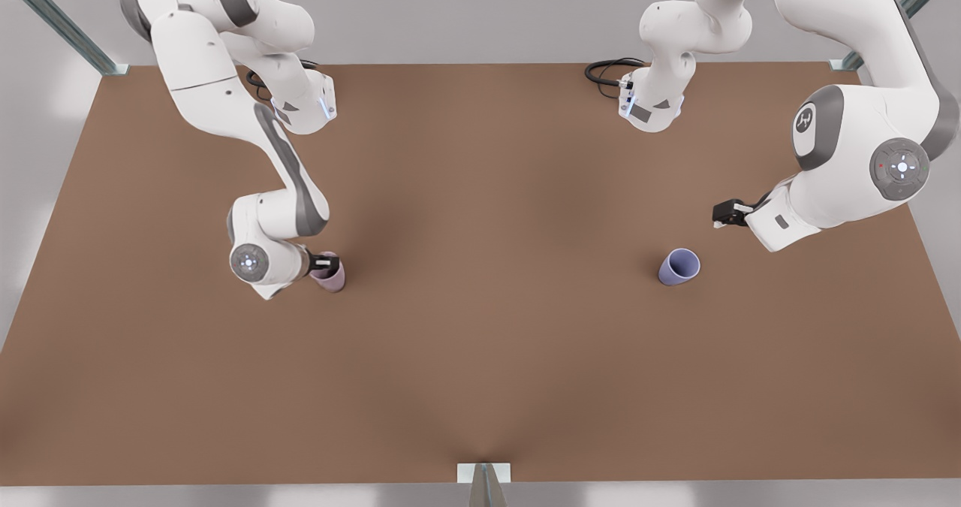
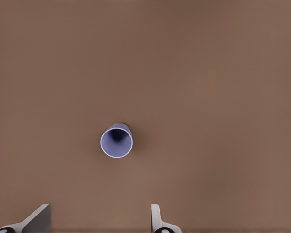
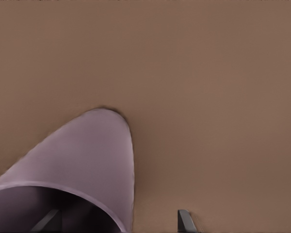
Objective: Stack the cups, with the pink cup at the bottom and the purple cup at the top
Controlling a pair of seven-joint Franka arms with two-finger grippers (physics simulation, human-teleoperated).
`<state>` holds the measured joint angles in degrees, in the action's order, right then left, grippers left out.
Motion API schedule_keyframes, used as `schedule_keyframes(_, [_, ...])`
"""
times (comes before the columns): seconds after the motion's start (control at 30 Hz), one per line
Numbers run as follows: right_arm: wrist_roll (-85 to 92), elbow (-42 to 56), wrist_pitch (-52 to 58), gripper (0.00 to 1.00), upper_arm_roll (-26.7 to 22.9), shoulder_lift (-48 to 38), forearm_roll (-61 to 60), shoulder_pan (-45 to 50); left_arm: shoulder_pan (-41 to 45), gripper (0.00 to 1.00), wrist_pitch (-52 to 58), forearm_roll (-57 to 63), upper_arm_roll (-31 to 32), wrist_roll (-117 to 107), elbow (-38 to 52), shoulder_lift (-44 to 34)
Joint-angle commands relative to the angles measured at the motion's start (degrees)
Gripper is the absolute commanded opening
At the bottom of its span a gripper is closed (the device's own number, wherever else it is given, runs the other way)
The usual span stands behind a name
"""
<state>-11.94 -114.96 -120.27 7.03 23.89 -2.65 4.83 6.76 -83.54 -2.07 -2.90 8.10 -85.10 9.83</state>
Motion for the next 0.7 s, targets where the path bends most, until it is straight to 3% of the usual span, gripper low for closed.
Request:
schedule_keyframes(0.0, [0.52,-0.09,-4.63,0.74,0.00,0.46,0.01,-0.08,0.00,1.00,0.13,0.05,0.00,0.51,0.03,0.01])
schedule_keyframes(0.03, [0.52,-0.18,-5.77,0.55,0.00,0.89,0.01,-0.08,0.00,1.00,0.13,0.05,0.00,0.42,0.03,0.10])
schedule_keyframes(0.07, [0.52,-0.09,-6.03,0.42,0.00,1.42,0.01,-0.17,0.00,1.00,0.13,0.05,0.00,0.42,-0.06,0.10])
schedule_keyframes(0.13, [0.43,0.35,-7.53,0.21,0.00,2.13,0.01,-0.25,0.00,1.00,0.13,0.05,0.00,0.42,-0.06,0.19])
schedule_keyframes(0.47, [-0.54,3.34,-9.55,0.21,0.09,0.90,0.01,1.50,0.00,1.00,0.22,0.14,-0.09,0.42,-0.06,0.10])
schedule_keyframes(0.53, [-1.33,7.47,-8.67,0.21,4.39,1.25,0.10,1.59,0.00,1.00,0.04,0.14,-0.09,0.51,-0.06,0.19])
schedule_keyframes(0.67, [-18.28,15.90,-6.74,0.21,5.45,2.83,0.10,9.23,0.00,1.00,-0.49,1.19,-0.09,0.42,-0.06,0.54])
